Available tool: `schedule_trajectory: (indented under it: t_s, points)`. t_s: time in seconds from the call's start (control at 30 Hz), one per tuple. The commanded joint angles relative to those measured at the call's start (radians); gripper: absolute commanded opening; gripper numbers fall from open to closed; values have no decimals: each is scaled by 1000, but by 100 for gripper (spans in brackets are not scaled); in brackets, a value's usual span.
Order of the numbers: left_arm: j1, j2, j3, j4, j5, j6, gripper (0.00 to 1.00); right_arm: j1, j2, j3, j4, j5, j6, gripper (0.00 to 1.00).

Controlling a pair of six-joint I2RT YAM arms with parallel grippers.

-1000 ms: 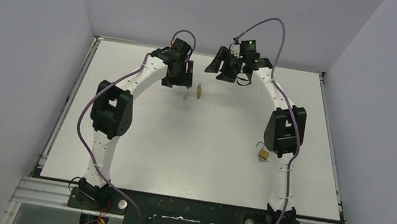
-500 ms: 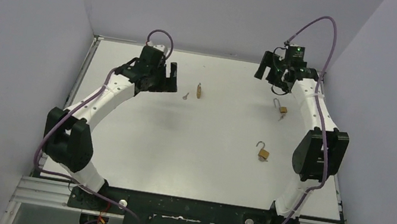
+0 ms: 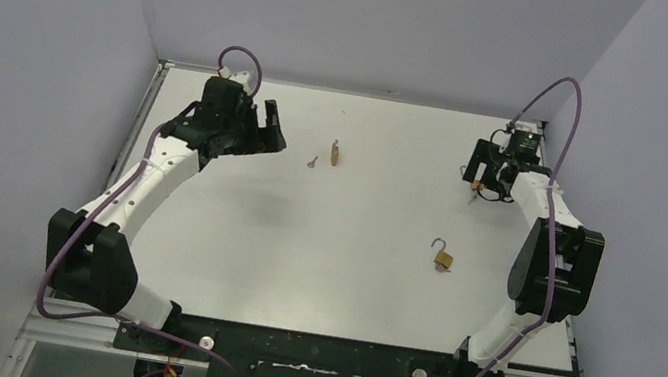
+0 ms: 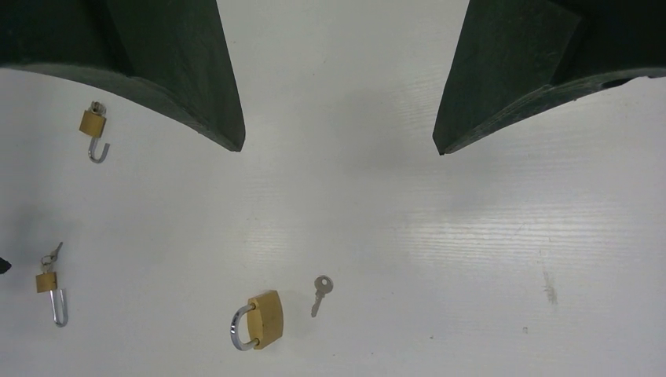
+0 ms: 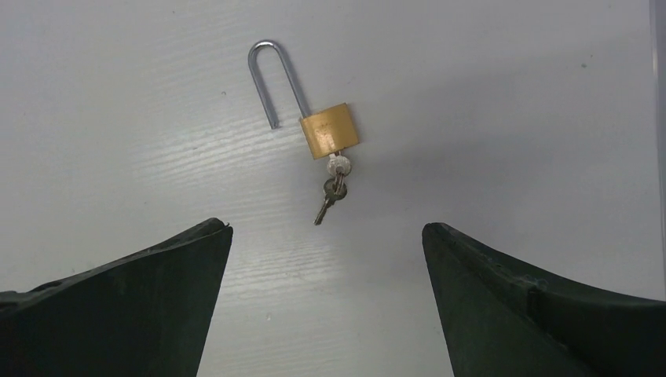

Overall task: Lock with the key
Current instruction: Pick up the lock from the center of the board.

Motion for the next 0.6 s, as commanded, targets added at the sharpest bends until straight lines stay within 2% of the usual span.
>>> schedule_trajectory:
  t_s: [0.0,0.37,0.57]
  points:
    - [16,-73,14,59,65,13,90,1,-81,-34,184,74,-85,100]
    - [26,-93,-31,58,86,53,93,-21,-21,-41,182,144,-98,100]
    - [25,-87,-39,54,100,60,93,-28,49,-11,194,84,-102,95]
